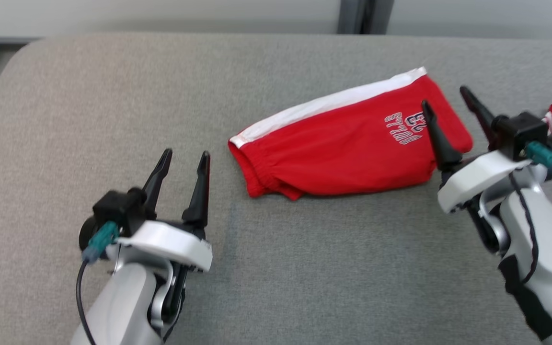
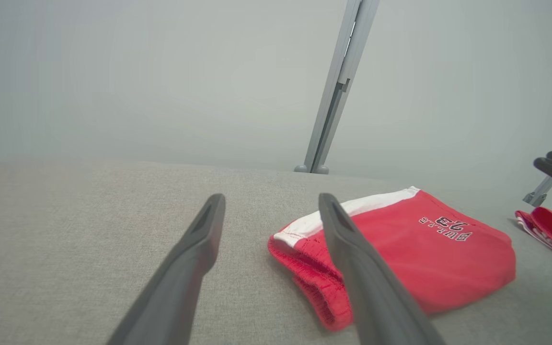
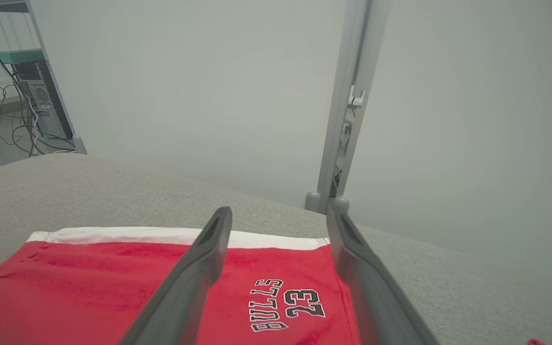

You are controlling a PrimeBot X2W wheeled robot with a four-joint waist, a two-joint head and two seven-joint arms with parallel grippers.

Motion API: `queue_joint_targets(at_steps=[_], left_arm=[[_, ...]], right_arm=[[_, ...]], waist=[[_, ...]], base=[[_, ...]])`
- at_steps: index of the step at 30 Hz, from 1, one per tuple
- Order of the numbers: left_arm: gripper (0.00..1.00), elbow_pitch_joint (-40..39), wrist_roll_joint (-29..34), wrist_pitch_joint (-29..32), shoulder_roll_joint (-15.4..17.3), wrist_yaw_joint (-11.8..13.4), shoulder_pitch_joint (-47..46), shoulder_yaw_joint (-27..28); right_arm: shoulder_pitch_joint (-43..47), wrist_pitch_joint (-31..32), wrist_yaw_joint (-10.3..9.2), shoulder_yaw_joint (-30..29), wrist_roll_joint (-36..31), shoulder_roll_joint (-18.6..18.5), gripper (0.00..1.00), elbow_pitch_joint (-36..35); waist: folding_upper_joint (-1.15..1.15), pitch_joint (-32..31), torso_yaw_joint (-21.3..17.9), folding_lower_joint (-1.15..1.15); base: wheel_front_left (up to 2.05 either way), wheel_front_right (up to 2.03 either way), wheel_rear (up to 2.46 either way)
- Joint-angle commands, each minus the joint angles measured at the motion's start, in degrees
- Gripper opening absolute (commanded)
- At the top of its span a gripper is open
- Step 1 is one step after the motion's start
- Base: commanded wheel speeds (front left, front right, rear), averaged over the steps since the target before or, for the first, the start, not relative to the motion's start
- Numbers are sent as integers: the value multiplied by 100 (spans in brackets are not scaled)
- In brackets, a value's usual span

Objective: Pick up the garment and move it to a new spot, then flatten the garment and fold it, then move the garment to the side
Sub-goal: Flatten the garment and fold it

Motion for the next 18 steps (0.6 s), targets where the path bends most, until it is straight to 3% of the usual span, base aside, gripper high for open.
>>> queue_joint_targets(at_steps=[1,9,18], left_arm=[[100,-167,172,-19,-23,58,243,175],[100,-983,1009,-20,-322,156,1518,976],[100,-1662,1658,-20,-515,346,2226,1275]], right_arm=[[185,-22,-1,-65,-53,41,100,-65],[1031,-22,-1,-443,-121,401,100,-448],[1798,-22,0,-1090,-24,560,100,-736]], waist=[[0,-284,-169,0],[0,-798,-328,0],[0,-873,-226,0]], base=[[0,0,0],[0,0,0],[0,0,0]])
